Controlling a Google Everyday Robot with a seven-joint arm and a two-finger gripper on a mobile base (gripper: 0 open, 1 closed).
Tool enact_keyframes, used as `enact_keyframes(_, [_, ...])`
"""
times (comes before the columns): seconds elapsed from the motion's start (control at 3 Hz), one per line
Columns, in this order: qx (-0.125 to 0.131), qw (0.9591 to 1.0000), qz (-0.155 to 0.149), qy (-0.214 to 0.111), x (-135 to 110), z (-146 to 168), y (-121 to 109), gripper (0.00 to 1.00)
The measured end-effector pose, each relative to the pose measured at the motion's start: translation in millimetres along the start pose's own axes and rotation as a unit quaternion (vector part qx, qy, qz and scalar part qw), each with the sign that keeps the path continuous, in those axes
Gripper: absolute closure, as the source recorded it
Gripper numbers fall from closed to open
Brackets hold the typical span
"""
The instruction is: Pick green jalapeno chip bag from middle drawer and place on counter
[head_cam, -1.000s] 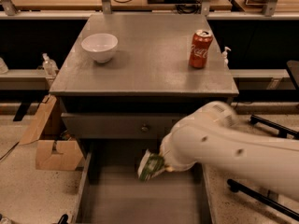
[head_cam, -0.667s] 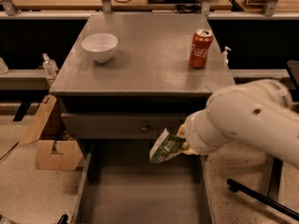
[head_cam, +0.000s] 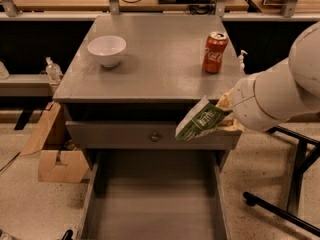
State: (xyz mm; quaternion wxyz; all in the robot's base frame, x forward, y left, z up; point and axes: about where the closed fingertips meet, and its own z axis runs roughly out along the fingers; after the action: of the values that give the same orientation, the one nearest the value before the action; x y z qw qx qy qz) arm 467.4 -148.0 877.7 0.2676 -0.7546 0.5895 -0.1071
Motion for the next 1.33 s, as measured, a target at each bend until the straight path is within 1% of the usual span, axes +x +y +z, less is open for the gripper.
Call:
enact_keyframes(0.33, [0.000,1.0000,0.000,0.000,0.0,0.0,0.0,1.00])
enact_keyframes(0.67, [0.017,0.9995,-0.028,0.005,-5.3,-4.3,-33.2,1.00])
enact_keyframes(1.0, [0.050,0.9950,-0.086,0.009,-24.8,-12.7,-102.5,1.00])
enact_keyframes(1.33, [0.088,0.9853,-0.146,-0.007,-54.6,-16.9,-176.8,1.00])
